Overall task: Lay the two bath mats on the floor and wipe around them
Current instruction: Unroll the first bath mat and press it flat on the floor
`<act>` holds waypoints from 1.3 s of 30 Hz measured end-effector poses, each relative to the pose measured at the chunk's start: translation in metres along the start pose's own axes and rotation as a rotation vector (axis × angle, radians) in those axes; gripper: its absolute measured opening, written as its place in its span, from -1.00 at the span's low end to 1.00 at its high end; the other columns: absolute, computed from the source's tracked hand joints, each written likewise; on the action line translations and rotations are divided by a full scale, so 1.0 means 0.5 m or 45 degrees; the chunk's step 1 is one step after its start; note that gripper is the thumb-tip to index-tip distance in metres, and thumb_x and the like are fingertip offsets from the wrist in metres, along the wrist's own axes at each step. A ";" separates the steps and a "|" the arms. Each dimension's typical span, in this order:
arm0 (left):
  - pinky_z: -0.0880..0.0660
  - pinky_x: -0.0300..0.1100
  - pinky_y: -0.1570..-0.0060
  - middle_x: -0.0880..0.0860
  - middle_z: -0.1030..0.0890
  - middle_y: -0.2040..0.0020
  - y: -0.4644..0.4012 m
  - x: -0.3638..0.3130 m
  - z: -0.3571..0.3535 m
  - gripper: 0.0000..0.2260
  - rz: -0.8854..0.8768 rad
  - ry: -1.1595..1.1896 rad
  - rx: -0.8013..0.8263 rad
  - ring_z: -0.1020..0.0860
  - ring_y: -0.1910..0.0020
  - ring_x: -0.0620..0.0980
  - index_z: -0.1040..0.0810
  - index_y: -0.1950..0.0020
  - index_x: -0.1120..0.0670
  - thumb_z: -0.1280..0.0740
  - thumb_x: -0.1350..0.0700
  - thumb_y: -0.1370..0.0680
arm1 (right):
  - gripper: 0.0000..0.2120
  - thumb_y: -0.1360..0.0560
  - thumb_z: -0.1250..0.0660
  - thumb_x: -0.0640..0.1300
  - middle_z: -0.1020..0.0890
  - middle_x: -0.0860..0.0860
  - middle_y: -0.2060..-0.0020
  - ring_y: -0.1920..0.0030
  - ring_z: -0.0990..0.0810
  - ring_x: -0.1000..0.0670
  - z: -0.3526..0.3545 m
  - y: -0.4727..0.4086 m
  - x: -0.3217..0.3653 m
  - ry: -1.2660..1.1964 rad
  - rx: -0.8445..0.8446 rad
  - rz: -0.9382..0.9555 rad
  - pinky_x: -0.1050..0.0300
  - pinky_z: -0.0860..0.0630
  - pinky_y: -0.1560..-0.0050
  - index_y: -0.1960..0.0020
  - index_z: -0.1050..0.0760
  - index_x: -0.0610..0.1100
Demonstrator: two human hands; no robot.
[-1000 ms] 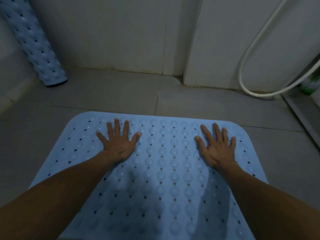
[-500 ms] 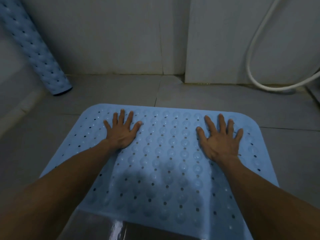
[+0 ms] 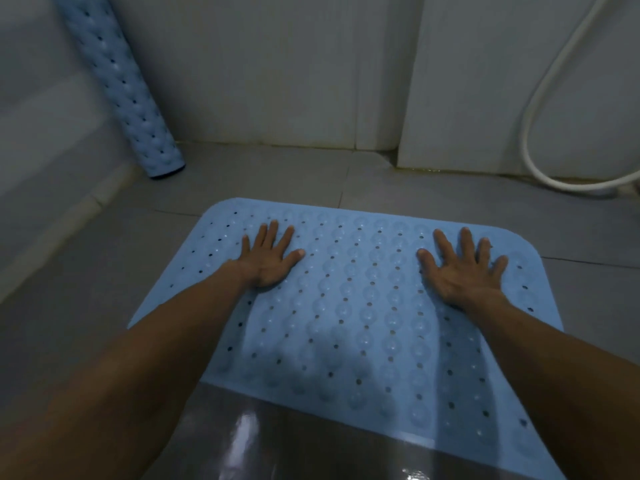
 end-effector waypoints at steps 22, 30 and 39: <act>0.24 0.05 -0.53 0.12 0.07 -0.60 -0.051 0.167 0.108 -0.40 -0.336 0.037 -0.381 0.11 -0.58 0.06 0.10 -0.59 0.12 0.18 -0.18 -0.65 | -0.41 -0.68 0.14 0.18 0.14 -0.05 -0.64 -0.62 0.21 -0.07 -0.017 0.043 0.554 -0.070 -0.143 0.440 -0.12 0.27 -0.58 -0.65 0.12 0.02; 0.20 -0.01 -0.54 0.04 0.03 -0.60 -0.122 0.162 0.052 -0.41 -0.402 0.082 -0.491 0.07 -0.58 -0.03 0.02 -0.60 0.08 0.20 -0.19 -0.63 | -0.38 -0.63 0.25 0.23 0.16 0.01 -0.63 -0.61 0.25 -0.02 -0.116 -0.039 0.536 -0.085 -0.243 0.233 -0.10 0.32 -0.57 -0.64 0.19 0.05; 0.08 0.06 -0.55 0.08 -0.04 -0.60 -0.115 0.160 0.075 -0.51 -0.430 0.094 -0.537 0.00 -0.58 0.03 -0.06 -0.59 -0.03 0.10 -0.12 -0.66 | -0.41 -0.66 0.20 0.21 0.13 0.00 -0.63 -0.61 0.24 0.00 -0.111 -0.028 0.539 -0.126 -0.271 0.170 -0.09 0.26 -0.59 -0.64 0.14 0.07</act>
Point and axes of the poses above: each hand's wrist, its own y-axis away from the middle knuckle, its own z-axis out of the back of the hand, x = y × z, the point moved 9 cm from there along -y, towards the middle knuckle
